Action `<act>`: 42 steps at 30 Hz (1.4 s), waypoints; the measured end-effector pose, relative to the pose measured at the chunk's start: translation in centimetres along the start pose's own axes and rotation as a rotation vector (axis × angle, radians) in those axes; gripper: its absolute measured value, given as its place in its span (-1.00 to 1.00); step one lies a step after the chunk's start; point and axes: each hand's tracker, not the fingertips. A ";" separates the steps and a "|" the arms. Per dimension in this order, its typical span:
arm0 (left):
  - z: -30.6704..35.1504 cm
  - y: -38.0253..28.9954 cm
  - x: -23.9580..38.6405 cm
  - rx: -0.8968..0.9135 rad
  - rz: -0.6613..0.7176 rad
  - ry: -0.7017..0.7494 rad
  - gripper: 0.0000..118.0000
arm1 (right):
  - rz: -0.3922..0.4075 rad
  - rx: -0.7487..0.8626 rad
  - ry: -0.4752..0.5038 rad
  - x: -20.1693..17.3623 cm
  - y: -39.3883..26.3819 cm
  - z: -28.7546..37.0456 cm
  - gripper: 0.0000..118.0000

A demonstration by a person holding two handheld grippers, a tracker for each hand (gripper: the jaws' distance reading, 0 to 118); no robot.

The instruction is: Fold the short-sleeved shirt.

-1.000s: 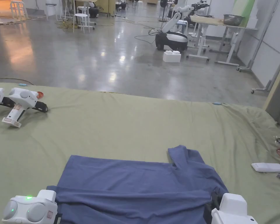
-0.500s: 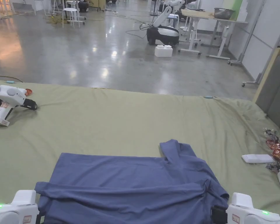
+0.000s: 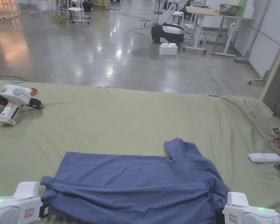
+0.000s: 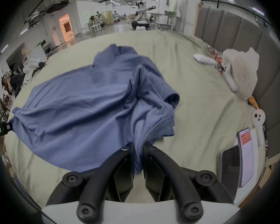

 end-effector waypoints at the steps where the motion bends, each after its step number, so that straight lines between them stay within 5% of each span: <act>1: 0.7 0.4 -0.1 0.018 0.007 -0.009 -0.97 | 0.005 0.021 0.010 0.0 0.4 1.1 -0.88; 9: 6.1 1.8 -1.5 0.089 -0.028 -0.010 -0.97 | 0.062 0.083 0.051 -0.1 1.2 8.6 -0.89; 15: 9.1 -3.3 -4.0 0.035 -0.014 -0.002 -0.97 | 0.097 0.025 0.079 -0.4 -3.9 11.8 -0.89; 29: 4.8 -14.2 -4.6 -0.145 0.052 0.051 -0.97 | 0.091 -0.113 -0.036 -3.0 -15.3 7.5 -0.84; 31: 5.0 -13.7 -4.6 -0.137 0.043 0.056 -0.94 | 0.090 -0.117 -0.039 -3.1 -14.8 7.8 -0.70; 35: 6.1 -12.2 -4.1 -0.081 0.047 0.075 -0.30 | 0.061 -0.068 -0.113 -3.3 -13.0 9.6 0.31; 38: 7.0 -10.4 -3.0 0.016 0.057 0.040 0.06 | 0.042 0.069 -0.097 -4.3 -10.9 11.3 0.34; 42: 7.6 -6.8 -0.3 0.177 0.034 0.031 0.06 | 0.029 0.304 -0.070 -7.6 -7.4 12.7 0.34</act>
